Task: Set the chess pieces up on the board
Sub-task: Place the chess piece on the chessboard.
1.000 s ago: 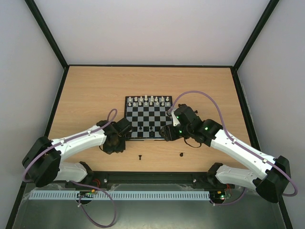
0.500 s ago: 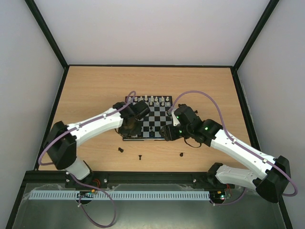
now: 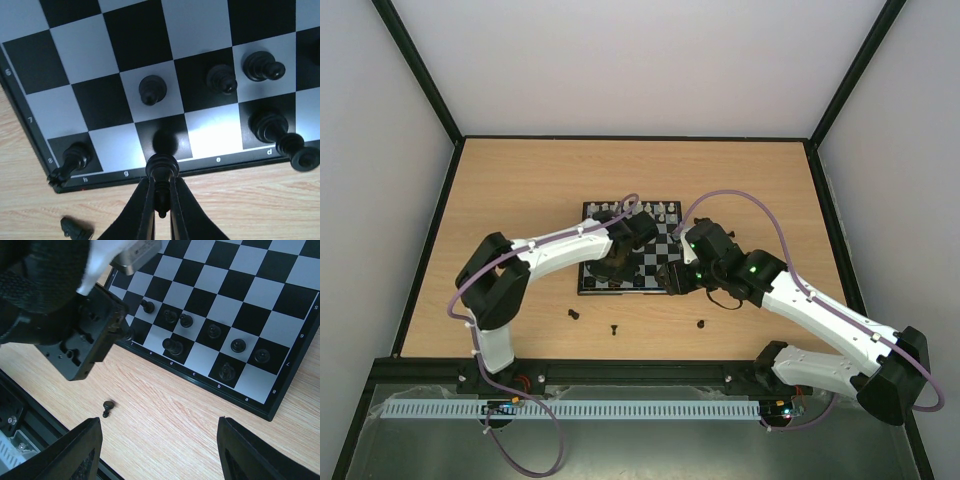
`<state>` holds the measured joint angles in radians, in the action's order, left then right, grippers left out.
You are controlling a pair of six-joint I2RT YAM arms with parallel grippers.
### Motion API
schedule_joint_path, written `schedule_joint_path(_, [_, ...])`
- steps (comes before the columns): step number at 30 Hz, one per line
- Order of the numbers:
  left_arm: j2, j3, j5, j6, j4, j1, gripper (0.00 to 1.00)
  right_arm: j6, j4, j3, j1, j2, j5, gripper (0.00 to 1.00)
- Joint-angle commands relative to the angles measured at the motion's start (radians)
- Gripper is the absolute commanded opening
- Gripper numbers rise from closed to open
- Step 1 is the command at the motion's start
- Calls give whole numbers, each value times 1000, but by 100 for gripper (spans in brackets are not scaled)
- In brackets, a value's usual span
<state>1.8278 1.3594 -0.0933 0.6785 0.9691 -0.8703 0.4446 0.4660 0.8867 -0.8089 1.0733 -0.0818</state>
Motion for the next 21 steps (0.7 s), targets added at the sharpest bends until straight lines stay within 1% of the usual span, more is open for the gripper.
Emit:
schedule_joint_path(1, [32, 38, 3, -33, -2, -4, 4, -13, 16, -10, 5, -4, 7, 63])
schedule_joint_path(12, [70, 47, 1, -43, -24, 6, 7, -13, 16, -10, 4, -6, 3, 63])
schedule_joint_path(21, [68, 26, -2, -44, -32, 17, 10, -14, 15, -12, 4, -2, 0, 64])
